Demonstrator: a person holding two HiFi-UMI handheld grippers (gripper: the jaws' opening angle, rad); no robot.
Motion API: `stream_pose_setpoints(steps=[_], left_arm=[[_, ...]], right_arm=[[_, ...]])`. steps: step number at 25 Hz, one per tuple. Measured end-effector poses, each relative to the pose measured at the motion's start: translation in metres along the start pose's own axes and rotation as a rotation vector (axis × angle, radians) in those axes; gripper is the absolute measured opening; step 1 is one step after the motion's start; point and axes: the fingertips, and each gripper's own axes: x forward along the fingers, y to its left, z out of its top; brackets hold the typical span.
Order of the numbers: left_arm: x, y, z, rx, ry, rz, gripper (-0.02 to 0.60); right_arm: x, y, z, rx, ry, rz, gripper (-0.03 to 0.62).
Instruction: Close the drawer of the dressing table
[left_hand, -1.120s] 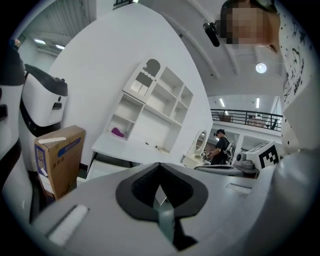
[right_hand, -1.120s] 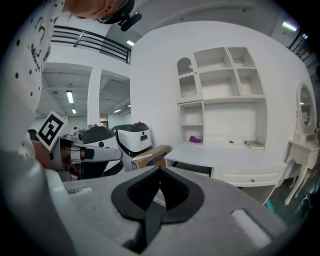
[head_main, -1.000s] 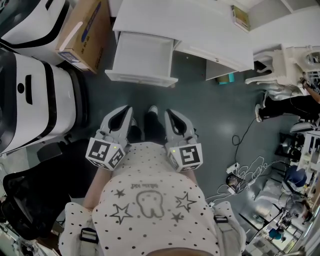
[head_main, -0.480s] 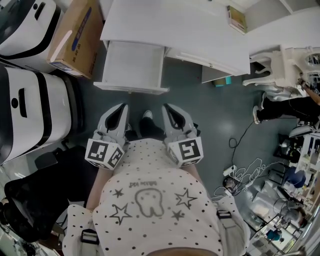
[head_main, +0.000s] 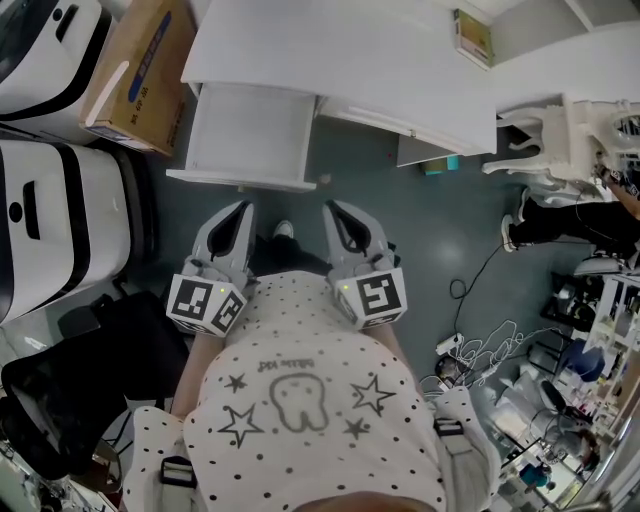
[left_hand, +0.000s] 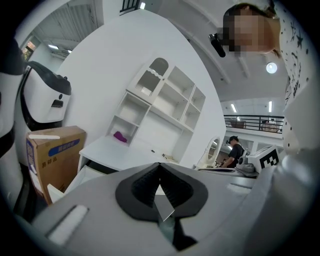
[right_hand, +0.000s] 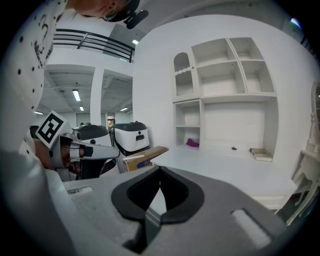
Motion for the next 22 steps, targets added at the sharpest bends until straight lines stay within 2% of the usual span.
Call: stream_pose_setpoints(steps=[8, 13, 22], left_arm=[[0.013, 0.011, 0.002, -0.054, -0.029, 0.021, -0.002], [0.028, 0.035, 0.014, -0.031, -0.011, 0.018, -0.002], [0.059, 0.088, 0.064, 0.024, -0.04, 0.039, -0.002]], right_arm=[[0.002, -0.016, -0.001, 0.022, 0.028, -0.012, 0.0], [0.014, -0.028, -0.003, 0.008, 0.034, -0.056, 0.0], [0.045, -0.054, 0.039, 0.006, 0.0, -0.145, 0.0]])
